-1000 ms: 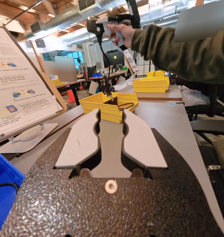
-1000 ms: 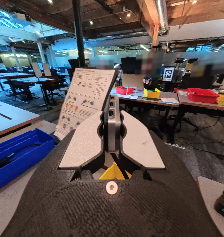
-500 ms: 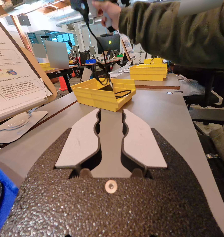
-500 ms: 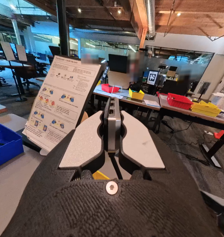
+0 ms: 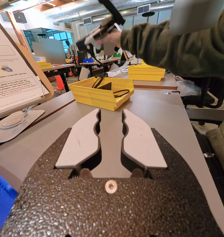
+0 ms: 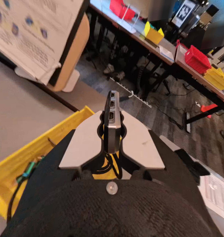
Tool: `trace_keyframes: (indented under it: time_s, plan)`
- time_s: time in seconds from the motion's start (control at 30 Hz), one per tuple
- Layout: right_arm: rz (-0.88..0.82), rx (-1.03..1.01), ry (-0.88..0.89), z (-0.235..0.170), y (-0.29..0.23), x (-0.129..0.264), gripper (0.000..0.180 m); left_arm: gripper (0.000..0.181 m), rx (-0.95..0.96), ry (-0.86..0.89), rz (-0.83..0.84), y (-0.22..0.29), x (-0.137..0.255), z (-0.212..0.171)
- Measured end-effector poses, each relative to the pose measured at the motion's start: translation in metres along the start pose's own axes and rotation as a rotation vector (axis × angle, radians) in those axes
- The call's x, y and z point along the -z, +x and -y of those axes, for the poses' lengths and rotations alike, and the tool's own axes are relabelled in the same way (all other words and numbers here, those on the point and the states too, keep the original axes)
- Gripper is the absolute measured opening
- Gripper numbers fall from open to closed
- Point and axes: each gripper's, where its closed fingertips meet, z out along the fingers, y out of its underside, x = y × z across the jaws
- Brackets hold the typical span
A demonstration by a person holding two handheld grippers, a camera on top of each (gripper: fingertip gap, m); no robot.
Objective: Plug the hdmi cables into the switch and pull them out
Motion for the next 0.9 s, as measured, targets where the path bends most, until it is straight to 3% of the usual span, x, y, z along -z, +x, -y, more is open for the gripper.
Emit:
trace_keyframes:
  time_s: [0.3, 0.47, 0.57, 0.67, 0.8, 0.9]
  plan:
    - [0.117, 0.335, -0.368, -0.091, -0.073, -0.050, 0.022, 0.029, 0.005, -0.009, -0.012, 0.001, -0.002, -0.003]
    - [0.173, 0.319, -0.495, -0.112, -0.108, -0.081, 0.030, 0.029, -0.011, -0.030, -0.024, 0.005, -0.004, -0.005]
    - [0.117, 0.173, -0.497, -0.113, -0.106, -0.094, 0.036, 0.029, -0.011, -0.031, -0.031, 0.006, -0.004, -0.005]
    - [0.195, -0.015, -0.425, -0.101, -0.113, -0.094, 0.054, 0.029, -0.021, -0.036, -0.033, 0.007, -0.003, -0.005]
    - [0.153, -0.026, -0.412, -0.100, -0.096, -0.084, 0.070, 0.029, -0.016, -0.022, -0.041, 0.007, -0.001, -0.002]
    - [0.122, 0.043, -0.385, -0.091, -0.091, -0.073, 0.055, 0.029, -0.011, -0.020, -0.046, 0.007, -0.001, -0.002]
